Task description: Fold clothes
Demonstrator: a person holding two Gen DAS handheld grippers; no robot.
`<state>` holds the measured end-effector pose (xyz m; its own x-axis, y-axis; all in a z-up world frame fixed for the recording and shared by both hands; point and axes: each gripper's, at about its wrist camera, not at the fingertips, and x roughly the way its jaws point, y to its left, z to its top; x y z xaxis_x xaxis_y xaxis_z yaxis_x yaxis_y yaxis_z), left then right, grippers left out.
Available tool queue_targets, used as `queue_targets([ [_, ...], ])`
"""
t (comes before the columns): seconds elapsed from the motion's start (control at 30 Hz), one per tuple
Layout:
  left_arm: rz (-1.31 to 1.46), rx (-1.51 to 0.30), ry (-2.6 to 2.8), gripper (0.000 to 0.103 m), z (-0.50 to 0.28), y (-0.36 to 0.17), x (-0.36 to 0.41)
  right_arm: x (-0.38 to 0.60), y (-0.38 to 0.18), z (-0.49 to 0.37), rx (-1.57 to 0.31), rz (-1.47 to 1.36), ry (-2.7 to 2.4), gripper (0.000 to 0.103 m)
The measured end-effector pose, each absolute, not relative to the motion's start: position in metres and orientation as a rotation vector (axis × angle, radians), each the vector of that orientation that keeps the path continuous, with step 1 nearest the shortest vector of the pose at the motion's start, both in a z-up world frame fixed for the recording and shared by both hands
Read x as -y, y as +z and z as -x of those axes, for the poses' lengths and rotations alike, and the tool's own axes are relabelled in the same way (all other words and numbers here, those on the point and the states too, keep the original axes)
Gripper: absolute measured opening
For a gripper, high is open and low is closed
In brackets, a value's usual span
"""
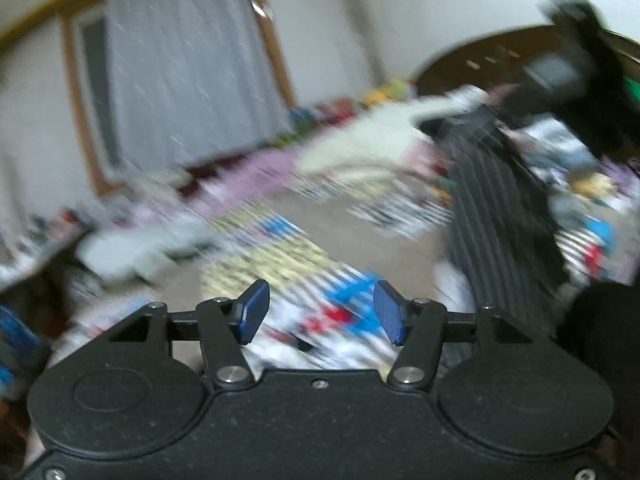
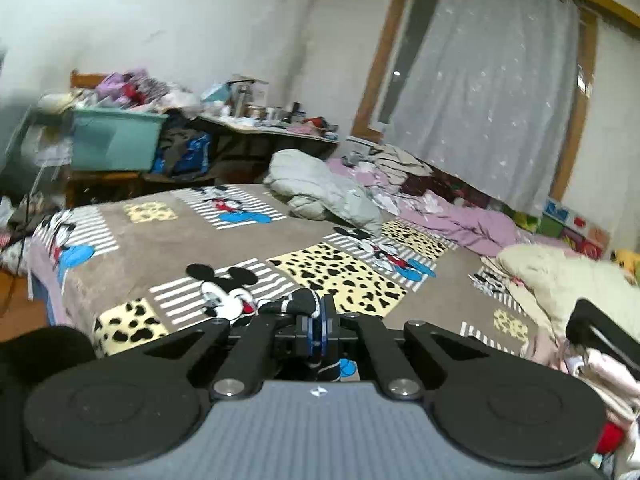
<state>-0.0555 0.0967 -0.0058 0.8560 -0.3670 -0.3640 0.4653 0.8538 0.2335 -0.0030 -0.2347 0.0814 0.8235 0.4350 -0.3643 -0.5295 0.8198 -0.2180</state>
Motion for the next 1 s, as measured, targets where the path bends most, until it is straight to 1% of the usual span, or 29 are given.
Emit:
queue_targets([
  [0.1,-0.331,-0.378,-0.545,0.058,0.067,-0.043,-0.053,0.238,0.085,-0.012,-0.320,0.267,0.505,0.005],
  [0.2,-0.376,-0.400,-0.617,0.059,0.077,-0.067,-0.004,0.238,0.081,-0.041,-0.365,0.228,0.494,0.005],
  [0.3,-0.413,-0.409,-0.626,0.059,0.069,-0.080,0.038,0.230,0.071,-0.069,-0.421,0.187,0.475,0.005],
  [0.43,-0.379,-0.451,-0.602,0.059,0.047,-0.099,0.075,0.221,0.058,-0.098,-0.474,0.139,0.450,0.005],
  [0.53,-0.362,-0.471,-0.573,0.059,0.030,-0.110,0.090,0.210,0.053,-0.110,-0.496,0.139,0.456,0.005],
  [0.67,-0.322,-0.503,-0.547,0.056,0.014,-0.119,0.095,0.198,0.057,-0.117,-0.522,0.194,0.508,0.005],
  [0.83,-0.240,-0.565,-0.560,0.057,0.007,-0.126,0.108,0.192,0.072,-0.102,-0.517,0.280,0.576,0.005],
  [1.0,-0.238,-0.556,-0.491,0.057,0.009,-0.129,0.130,0.191,0.080,-0.090,-0.509,0.282,0.589,0.005],
])
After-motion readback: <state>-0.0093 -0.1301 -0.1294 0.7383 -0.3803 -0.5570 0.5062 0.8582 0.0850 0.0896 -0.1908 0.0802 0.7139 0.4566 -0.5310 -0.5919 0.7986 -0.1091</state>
